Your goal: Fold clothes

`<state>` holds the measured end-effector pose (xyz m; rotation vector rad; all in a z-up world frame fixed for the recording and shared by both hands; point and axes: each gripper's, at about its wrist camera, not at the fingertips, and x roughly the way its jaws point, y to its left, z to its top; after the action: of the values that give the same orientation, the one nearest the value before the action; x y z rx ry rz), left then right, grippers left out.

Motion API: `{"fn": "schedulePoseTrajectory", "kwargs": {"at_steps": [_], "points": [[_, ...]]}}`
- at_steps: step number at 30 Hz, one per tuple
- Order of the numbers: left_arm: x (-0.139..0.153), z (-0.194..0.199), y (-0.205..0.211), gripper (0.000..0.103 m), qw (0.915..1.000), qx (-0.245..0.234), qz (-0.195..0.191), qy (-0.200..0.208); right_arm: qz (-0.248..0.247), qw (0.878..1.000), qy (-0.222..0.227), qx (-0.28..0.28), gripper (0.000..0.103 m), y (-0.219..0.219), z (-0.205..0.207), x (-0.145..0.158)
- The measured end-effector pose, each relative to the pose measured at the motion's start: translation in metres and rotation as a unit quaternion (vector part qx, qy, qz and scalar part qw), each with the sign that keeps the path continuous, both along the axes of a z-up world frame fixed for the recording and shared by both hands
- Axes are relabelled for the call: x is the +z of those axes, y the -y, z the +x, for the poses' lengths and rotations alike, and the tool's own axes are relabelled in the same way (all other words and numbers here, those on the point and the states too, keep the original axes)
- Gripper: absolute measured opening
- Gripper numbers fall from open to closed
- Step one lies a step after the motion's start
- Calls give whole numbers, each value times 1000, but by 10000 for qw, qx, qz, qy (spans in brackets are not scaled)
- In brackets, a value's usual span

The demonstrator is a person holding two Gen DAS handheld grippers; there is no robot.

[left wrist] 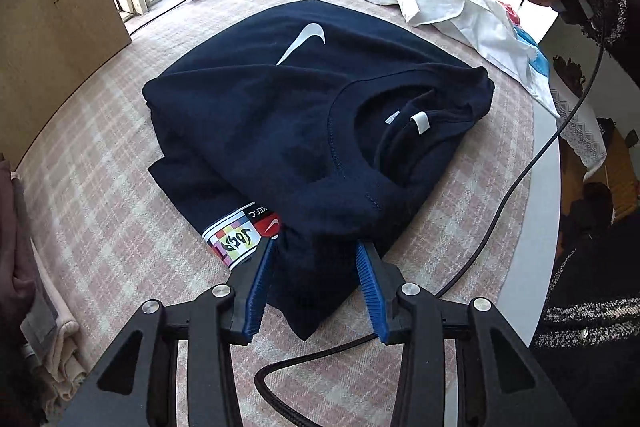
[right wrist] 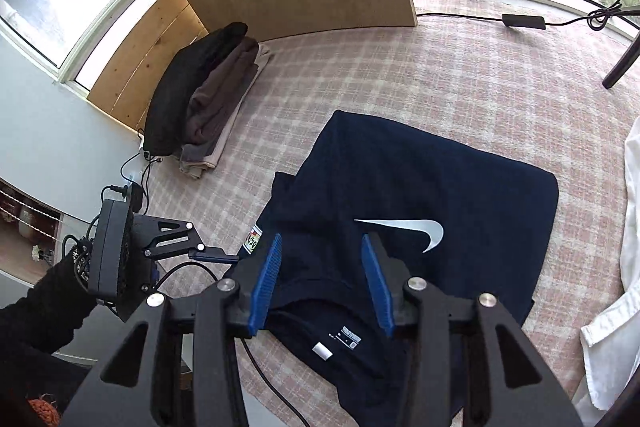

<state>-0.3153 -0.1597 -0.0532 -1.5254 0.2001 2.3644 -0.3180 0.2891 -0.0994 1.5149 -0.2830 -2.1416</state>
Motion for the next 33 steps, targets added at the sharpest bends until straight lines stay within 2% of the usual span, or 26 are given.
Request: {"fn": "schedulePoseTrajectory", "kwargs": {"at_steps": [3,5,8,9,10,12,16,18,20,22,24,26,27,29,30,31,32,33], "points": [[4,7,7,37,9997,46,221,-52,-26,9994,320,118,41,23,-36,-28],[4,11,7,37,9998,-14,187,-76,-155,9978,616,190,42,38,-53,-42],[-1,9,4,35,9997,-29,234,-50,-92,9959,761,478,42,69,-61,-49],[-1,8,3,25,9995,-26,303,-61,26,9952,774,602,42,79,-61,-49],[0,8,2,8,9992,-3,388,-83,152,9942,787,723,41,89,-61,-50],[3,8,3,7,9982,69,573,-135,487,9915,807,901,42,104,-62,-54],[23,21,2,6,9934,151,1132,-101,835,9879,873,974,41,115,-70,-69],[28,34,9,7,9860,403,1615,-76,643,9900,879,891,41,113,-72,-76],[16,45,20,5,9772,719,1990,191,423,9922,874,786,41,108,-74,-79],[-3,54,20,3,9792,873,1762,490,277,9931,895,704,42,102,-74,-79],[-7,57,24,4,9798,1012,1588,671,119,9948,790,624,41,90,-66,-65],[7,55,32,11,9795,1125,1585,535,-253,9966,586,527,42,68,-52,-43],[16,53,36,19,9790,1171,1617,406,-421,9973,432,427,41,51,-40,-30],[28,47,38,28,9806,1161,1562,252,-447,9988,80,172,42,13,-7,-6],[33,44,38,34,9815,1144,1521,185,-413,9991,-72,21,44,-6,11,3],[35,40,37,43,9837,1102,1414,166,-185,9995,-123,-231,51,-25,35,3],[33,36,35,46,9853,1094,1290,235,43,9987,-174,-482,57,-45,59,3],[28,31,33,47,9849,1098,1279,390,239,9969,-187,-731,57,-64,84,1]]}}
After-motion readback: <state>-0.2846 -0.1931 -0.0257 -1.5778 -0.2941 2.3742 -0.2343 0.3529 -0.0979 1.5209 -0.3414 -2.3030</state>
